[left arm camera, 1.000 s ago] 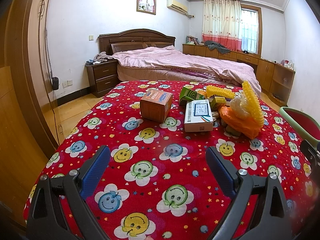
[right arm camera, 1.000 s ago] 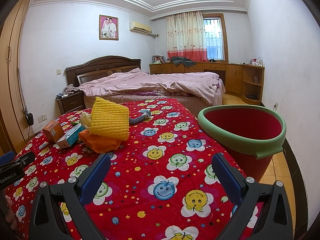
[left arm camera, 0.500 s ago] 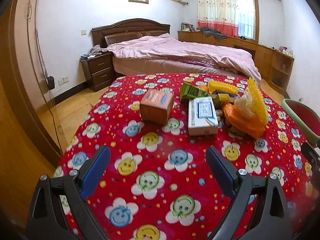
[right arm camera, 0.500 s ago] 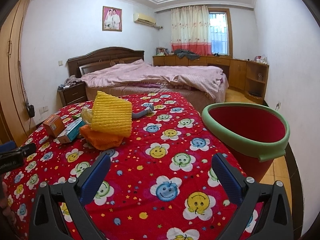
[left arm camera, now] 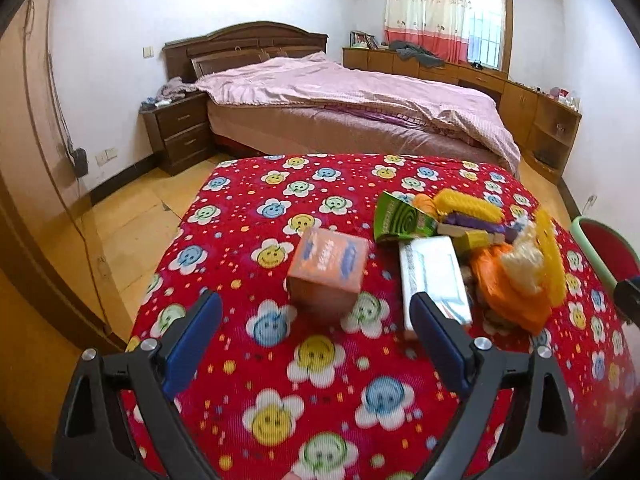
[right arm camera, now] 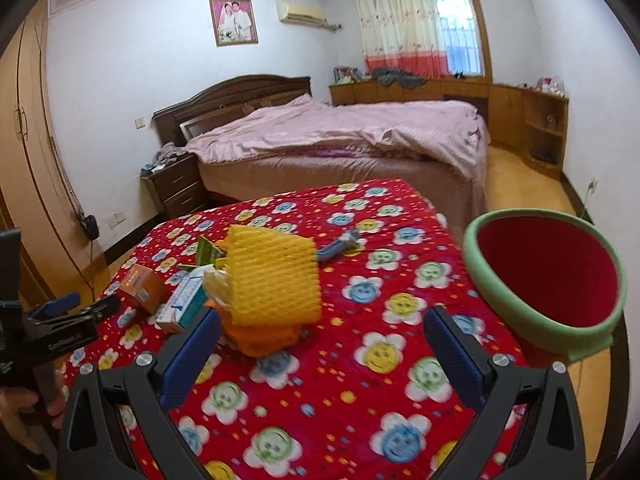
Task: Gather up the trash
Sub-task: 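Grasp the brown cardboard box with the left tool while the right tool grasps the yellow sponge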
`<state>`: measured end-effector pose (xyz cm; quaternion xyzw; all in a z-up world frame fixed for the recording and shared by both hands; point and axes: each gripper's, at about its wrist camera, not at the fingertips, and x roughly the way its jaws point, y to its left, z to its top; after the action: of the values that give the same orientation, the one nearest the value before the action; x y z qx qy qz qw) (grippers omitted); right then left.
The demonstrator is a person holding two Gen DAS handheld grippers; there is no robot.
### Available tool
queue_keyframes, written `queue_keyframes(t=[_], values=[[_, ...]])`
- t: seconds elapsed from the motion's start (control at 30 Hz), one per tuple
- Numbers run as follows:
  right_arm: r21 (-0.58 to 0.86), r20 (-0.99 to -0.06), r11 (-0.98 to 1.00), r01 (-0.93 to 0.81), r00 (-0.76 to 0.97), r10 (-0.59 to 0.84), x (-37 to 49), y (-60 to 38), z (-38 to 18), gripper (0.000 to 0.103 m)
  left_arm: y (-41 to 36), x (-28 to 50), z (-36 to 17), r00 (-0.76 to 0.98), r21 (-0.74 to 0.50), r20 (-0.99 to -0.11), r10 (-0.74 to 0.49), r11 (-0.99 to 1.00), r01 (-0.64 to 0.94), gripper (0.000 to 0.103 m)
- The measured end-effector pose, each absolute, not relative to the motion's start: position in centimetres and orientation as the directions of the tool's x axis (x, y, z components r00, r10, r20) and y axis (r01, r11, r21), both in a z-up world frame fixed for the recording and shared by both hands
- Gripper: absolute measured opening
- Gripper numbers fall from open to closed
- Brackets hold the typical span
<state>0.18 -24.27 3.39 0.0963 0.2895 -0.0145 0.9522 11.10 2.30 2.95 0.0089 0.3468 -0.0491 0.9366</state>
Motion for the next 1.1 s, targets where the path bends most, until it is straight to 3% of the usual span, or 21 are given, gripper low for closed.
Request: queue_keyframes(t=[0.43, 0.5, 0.53, 0.6, 0.63, 0.7, 0.9, 1.1], values=[[0.217, -0.658, 0.972, 0.087, 0.748, 0.080, 8.2, -22.1, 1.7, 0.103, 4.0, 16.6, 0.6, 0.681, -0.167, -0.704, -0.204, 0.979, 0.122, 0.080], [0.219, -0.672, 0.971, 0.094, 0.736, 0.080, 9.0, -22.3, 1.5, 0.102, 4.2, 17.1, 0.3, 0.662, -0.214, -0.707, -0.250, 0.967, 0.137, 0.074], [0.221, -0.677, 0.971, 0.096, 0.731, 0.082, 9.4, -22.4, 1.4, 0.100, 4.3, 17.3, 0.1, 0.649, -0.247, -0.706, -0.282, 0.958, 0.147, 0.071], [0.237, -0.686, 0.967, 0.098, 0.721, 0.095, 9.8, -22.6, 1.2, 0.082, 4.3, 17.6, 0.0, 0.633, -0.289, -0.699, -0.333, 0.941, 0.175, 0.061], [0.250, -0.699, 0.963, 0.101, 0.707, 0.107, 10.1, -22.7, 1.0, 0.078, 4.1, 17.6, 0.0, 0.630, -0.294, -0.698, -0.341, 0.938, 0.182, 0.059], [0.283, -0.710, 0.954, 0.098, 0.690, 0.140, 10.3, -23.0, 0.6, 0.068, 3.9, 17.5, 0.0, 0.636, -0.279, -0.696, -0.334, 0.941, 0.189, 0.058], [0.276, -0.724, 0.957, 0.091, 0.674, 0.144, 9.9, -23.3, -0.2, 0.050, 3.6, 17.2, 0.0, 0.647, -0.261, -0.688, -0.330, 0.944, 0.204, 0.057], [0.286, -0.718, 0.952, 0.107, 0.682, 0.139, 8.9, -24.2, -0.1, 0.048, 3.7, 16.5, 0.8, 0.659, -0.264, -0.676, -0.330, 0.943, 0.201, 0.056]])
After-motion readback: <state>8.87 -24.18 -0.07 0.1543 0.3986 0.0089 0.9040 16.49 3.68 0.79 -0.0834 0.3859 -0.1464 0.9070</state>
